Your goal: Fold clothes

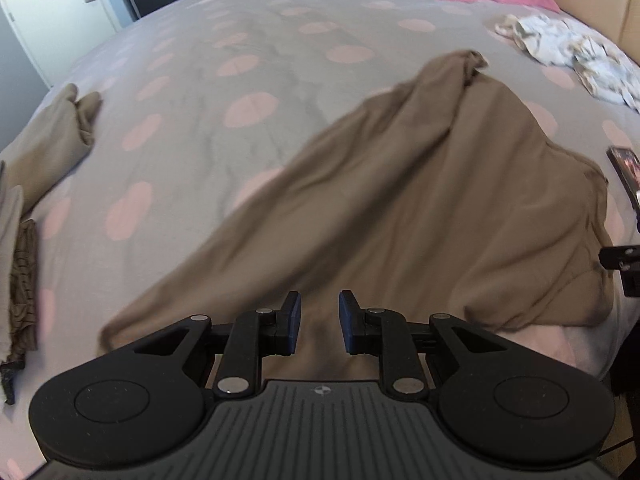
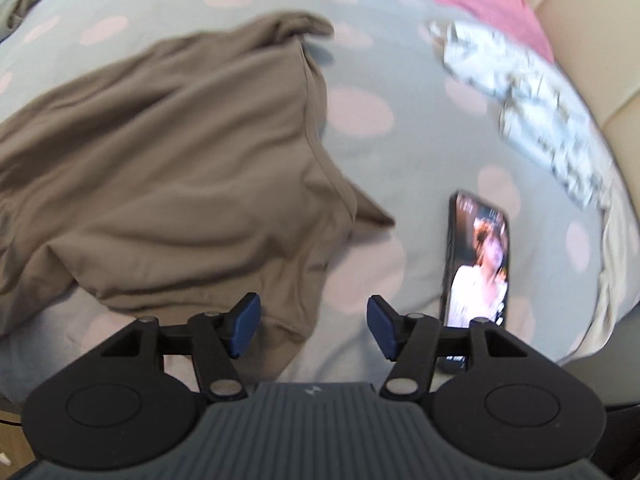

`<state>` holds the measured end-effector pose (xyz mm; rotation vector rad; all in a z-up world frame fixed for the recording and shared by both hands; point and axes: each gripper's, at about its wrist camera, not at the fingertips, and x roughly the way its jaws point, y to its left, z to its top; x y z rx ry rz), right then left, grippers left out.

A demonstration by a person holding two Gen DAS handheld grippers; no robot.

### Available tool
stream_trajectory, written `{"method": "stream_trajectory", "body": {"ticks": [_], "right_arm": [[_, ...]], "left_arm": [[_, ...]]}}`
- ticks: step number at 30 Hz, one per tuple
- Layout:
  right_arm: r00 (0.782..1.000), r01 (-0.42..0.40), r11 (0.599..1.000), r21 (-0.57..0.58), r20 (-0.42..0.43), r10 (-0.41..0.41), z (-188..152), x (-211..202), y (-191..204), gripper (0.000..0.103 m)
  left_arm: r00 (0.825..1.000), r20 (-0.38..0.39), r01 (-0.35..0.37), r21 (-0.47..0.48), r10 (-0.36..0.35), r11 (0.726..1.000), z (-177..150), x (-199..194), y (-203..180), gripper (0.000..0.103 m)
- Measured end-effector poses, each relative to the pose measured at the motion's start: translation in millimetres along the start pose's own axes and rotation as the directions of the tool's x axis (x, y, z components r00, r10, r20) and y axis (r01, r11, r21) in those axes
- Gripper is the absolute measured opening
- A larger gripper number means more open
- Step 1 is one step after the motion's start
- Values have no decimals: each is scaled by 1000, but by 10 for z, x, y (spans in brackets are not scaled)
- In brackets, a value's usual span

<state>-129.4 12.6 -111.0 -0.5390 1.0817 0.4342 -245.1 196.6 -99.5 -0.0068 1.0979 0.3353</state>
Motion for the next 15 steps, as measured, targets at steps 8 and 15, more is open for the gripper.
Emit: {"method": "stream_trajectory", "body": {"ticks": [8,15], "right_arm": [[996,-58,998,17,-61,59,-2,159,23,56],[994,-103,995,-13,-47,103,-22,100,134,8]], "left_arm": [[997,-74,-23,70,28,997,-125,235,-144,19],[998,-59,-26,61,30,998,-136,170,-121,21]]}}
